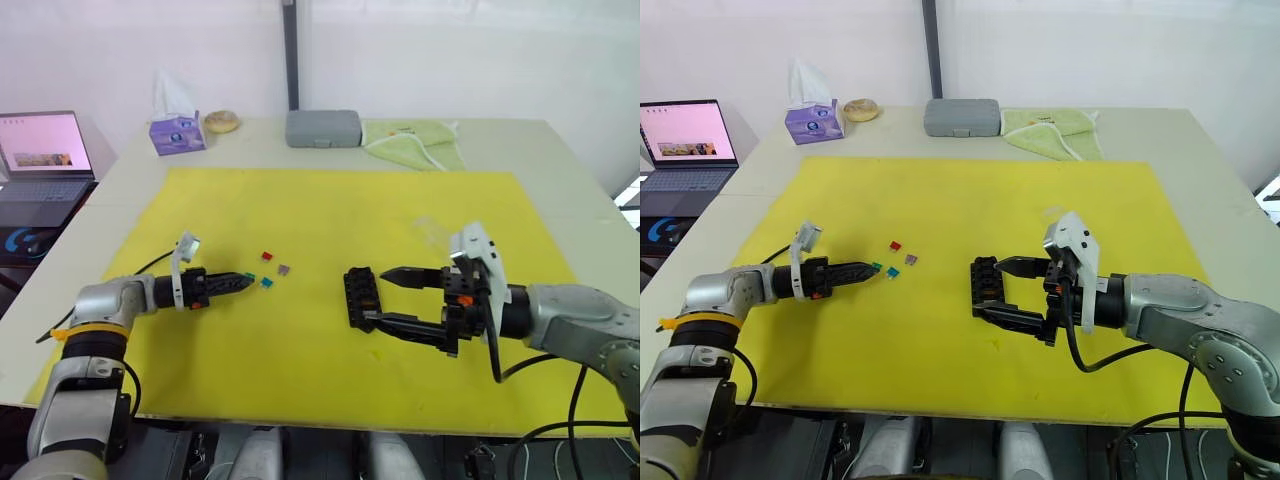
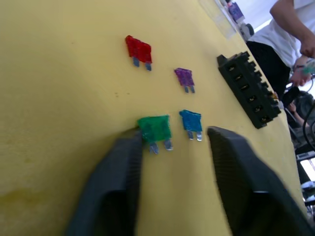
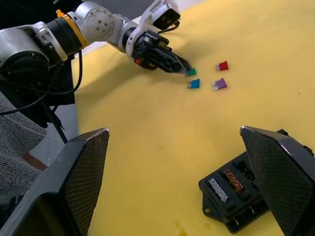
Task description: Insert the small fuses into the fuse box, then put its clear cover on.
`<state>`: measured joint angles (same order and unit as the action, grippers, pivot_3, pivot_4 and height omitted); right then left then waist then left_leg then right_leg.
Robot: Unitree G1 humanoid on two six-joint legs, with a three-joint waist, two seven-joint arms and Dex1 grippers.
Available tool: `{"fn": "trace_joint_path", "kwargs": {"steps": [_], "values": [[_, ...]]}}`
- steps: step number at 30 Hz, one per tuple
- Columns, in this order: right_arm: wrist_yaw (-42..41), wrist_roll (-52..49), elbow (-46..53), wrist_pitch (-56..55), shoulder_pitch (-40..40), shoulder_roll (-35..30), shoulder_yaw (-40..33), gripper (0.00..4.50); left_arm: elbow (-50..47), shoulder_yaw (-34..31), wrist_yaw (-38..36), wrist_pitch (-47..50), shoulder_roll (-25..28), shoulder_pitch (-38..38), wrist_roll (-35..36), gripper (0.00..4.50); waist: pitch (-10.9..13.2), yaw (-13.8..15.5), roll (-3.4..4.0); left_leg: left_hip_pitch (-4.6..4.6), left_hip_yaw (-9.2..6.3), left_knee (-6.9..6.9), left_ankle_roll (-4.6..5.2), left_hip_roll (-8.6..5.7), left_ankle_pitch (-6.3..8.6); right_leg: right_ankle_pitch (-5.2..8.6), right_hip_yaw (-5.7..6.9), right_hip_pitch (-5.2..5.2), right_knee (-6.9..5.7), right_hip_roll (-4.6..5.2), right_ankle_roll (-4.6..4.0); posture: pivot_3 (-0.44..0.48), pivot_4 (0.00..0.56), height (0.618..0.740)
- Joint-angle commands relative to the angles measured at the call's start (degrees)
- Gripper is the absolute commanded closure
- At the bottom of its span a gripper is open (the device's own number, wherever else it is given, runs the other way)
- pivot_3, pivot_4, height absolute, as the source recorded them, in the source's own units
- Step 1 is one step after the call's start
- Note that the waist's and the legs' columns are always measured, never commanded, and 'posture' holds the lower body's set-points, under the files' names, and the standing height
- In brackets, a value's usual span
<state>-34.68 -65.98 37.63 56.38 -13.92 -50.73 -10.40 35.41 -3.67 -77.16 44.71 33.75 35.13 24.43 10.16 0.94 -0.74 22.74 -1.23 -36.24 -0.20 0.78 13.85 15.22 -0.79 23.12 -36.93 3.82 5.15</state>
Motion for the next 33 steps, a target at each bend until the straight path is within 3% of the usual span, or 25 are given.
{"fn": "trace_joint_path", "kwargs": {"steps": [1, 12, 20, 24, 32, 33], "values": [[-0.04, -0.26, 1.6, -0.83, 0.17, -0.49, -0.84, 0.0, 2.11, 2.05, -0.09, 0.79, -2.19, -0.99, -0.43, 4.44, 0.0, 0.0, 0.0, 0.0, -0.01, 0.0, 0.0, -0.01, 0.0, 0.0, 0.0, 0.0, 0.0, 0.0, 0.0, 0.0, 0.15, 0.74], [1.47, -0.31, 0.68, -0.49, -0.09, -0.2, -1.25, 0.0, -3.54, -3.86, 0.06, 6.47, 1.67, -2.67, 4.86, 4.48, 0.01, -0.39, 0.0, 0.0, -0.19, 0.0, 0.0, 0.04, 0.0, 0.0, 0.0, 0.06, -0.05, -0.04, 0.0, 0.0, 0.15, 0.74], [11.36, -21.42, -9.05, 2.19, -6.64, 1.24, -4.89, 0.0, -13.46, -16.96, 2.89, 14.61, 8.16, -5.46, 15.76, 4.48, 0.15, -2.05, -0.24, 0.12, -0.32, 0.02, 0.0, 0.37, 0.0, -0.03, -0.03, 0.31, -0.2, -0.16, -0.07, 0.0, 0.15, 0.74], [15.66, -21.1, -13.91, 2.16, -15.47, 3.77, 0.01, 0.0, -20.47, -22.98, 9.49, 18.31, 4.9, -0.95, 23.69, 4.48, 0.18, -1.73, -0.28, 0.14, -0.31, -0.01, -0.01, 0.4, -0.01, -0.04, -0.02, 0.31, -0.19, -0.17, -0.08, 0.0, 0.15, 0.74], [22.51, -15.69, -24.64, 1.86, -33.23, 17.82, 6.59, 0.0, -31.92, -21.45, 19.17, 19.92, -6.01, 7.98, 34.1, 4.48, 0.21, -1.87, -0.34, 0.72, -0.3, -0.11, -0.11, 0.15, -0.07, -0.07, -0.01, 0.84, -0.27, -0.16, -0.02, 0.0, 0.15, 0.74], [23.33, -16.18, -25.4, 2.12, -34.6, 19.51, 6.75, 0.26, -32.43, -20.9, 20.11, 19.34, -7.0, 8.82, 34.42, 4.5, 0.21, -1.92, -0.34, 0.77, -0.26, -0.1, -0.12, 0.15, -0.08, -0.08, -0.06, 0.97, -0.34, -0.17, -0.02, 0.0, 0.15, 0.74]]}}
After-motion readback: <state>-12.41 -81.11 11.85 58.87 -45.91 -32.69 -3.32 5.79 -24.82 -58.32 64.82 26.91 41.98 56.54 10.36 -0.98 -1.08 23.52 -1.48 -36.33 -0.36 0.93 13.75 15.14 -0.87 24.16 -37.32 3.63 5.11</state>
